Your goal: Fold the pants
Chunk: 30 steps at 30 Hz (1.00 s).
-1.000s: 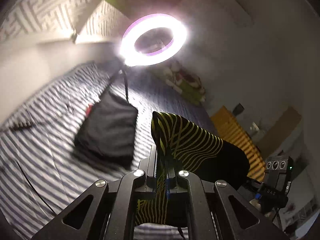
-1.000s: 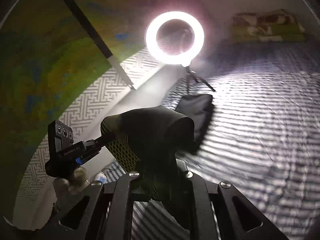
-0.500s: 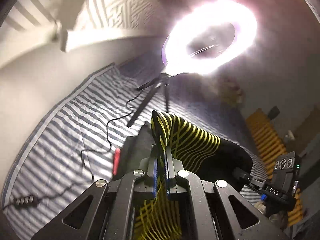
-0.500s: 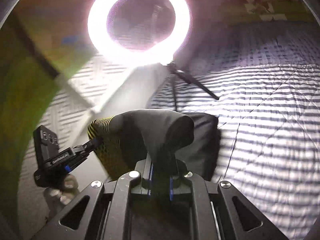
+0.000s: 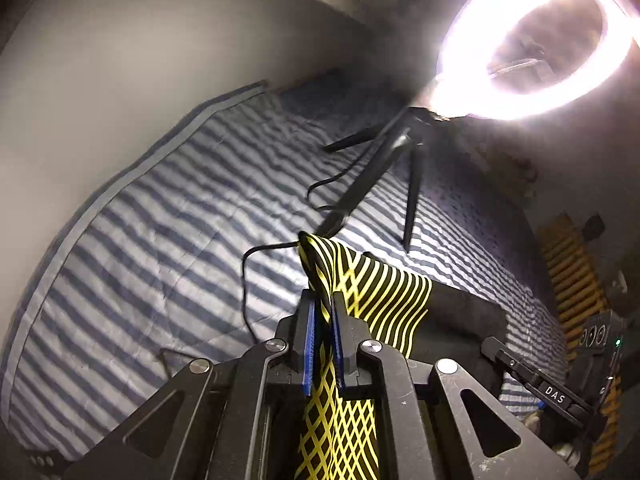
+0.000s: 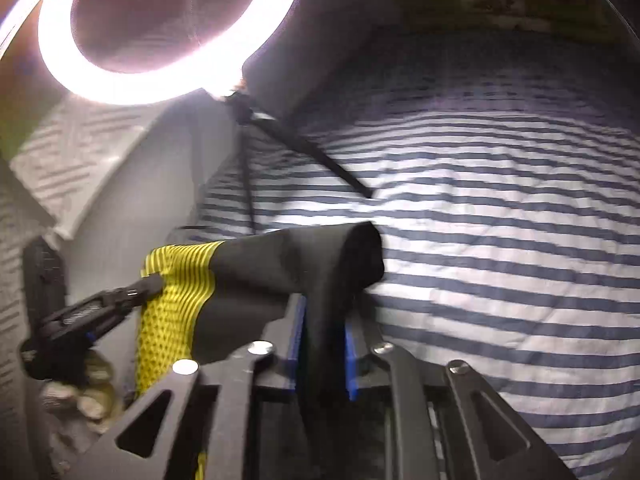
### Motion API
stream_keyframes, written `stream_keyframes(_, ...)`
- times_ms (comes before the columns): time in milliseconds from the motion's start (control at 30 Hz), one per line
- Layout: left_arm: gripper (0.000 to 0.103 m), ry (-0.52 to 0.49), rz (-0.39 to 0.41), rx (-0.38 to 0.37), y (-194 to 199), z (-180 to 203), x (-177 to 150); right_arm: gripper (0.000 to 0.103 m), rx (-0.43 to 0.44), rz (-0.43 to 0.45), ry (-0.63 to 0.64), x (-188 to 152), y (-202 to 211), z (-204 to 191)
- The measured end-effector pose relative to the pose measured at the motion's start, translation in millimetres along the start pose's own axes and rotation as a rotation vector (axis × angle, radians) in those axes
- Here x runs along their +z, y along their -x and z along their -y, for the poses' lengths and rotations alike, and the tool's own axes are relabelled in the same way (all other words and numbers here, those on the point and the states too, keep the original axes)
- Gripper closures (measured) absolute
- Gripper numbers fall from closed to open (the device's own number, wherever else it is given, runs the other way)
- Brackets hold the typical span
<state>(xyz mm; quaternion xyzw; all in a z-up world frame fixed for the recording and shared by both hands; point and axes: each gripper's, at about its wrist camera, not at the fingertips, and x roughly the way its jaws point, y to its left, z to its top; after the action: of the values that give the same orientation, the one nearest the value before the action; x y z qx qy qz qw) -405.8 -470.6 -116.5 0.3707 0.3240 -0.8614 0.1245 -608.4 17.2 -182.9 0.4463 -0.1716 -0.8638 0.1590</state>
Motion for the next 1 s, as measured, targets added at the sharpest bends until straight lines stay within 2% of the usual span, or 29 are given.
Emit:
stream_keyframes(167, 0.093, -0.053, 0.062, 0.019, 44, 3, -8, 0.076, -0.047, 0.073, -0.055, 1, 28, 19)
stream_keyframes(233, 0.093, -0.088, 0.044, 0.0, 63, 10, -22, 0.075, 0.008, 0.074, -0.04, -8, 44, 14)
stream_keyframes(333, 0.093, -0.136, -0.02, -0.027, 73, 18, -55, 0.075, 0.05, 0.037, 0.069, -35, 60, -10)
stream_keyframes(433, 0.093, -0.154, -0.098, -0.04, 69, 26, -93, 0.075, 0.039, -0.031, 0.164, -71, 62, -35)
stream_keyframes(533, 0.093, -0.164, -0.17, 0.023, 54, 30, -123, 0.075, 0.029, -0.107, 0.182, -97, 54, -43)
stream_keyframes(600, 0.093, -0.129, -0.235, 0.033, 49, 28, -138, 0.075, 0.003, -0.175, 0.166, -110, 47, -44)
stream_keyframes(633, 0.093, -0.113, -0.242, 0.037, 51, 28, -142, 0.075, -0.005, -0.193, 0.161, -116, 48, -44)
stream_keyframes(767, 0.092, -0.149, -0.202, 0.065, 91, 53, -162, 0.075, -0.016, -0.206, 0.124, -131, 82, -38)
stream_keyframes(833, 0.09, -0.186, -0.166, 0.07, 121, 75, -178, 0.075, -0.015, -0.192, 0.123, -141, 116, -37)
stream_keyframes(900, 0.077, -0.223, -0.129, 0.072, 155, 97, -193, 0.075, -0.035, -0.169, 0.134, -153, 152, -38)
stream_keyframes(967, 0.069, -0.251, -0.089, 0.068, 185, 118, -210, 0.074, -0.04, -0.142, 0.137, -165, 188, -37)
stream_keyframes(1000, 0.068, -0.268, -0.074, 0.058, 203, 131, -220, 0.074, -0.041, -0.124, 0.134, -175, 213, -35)
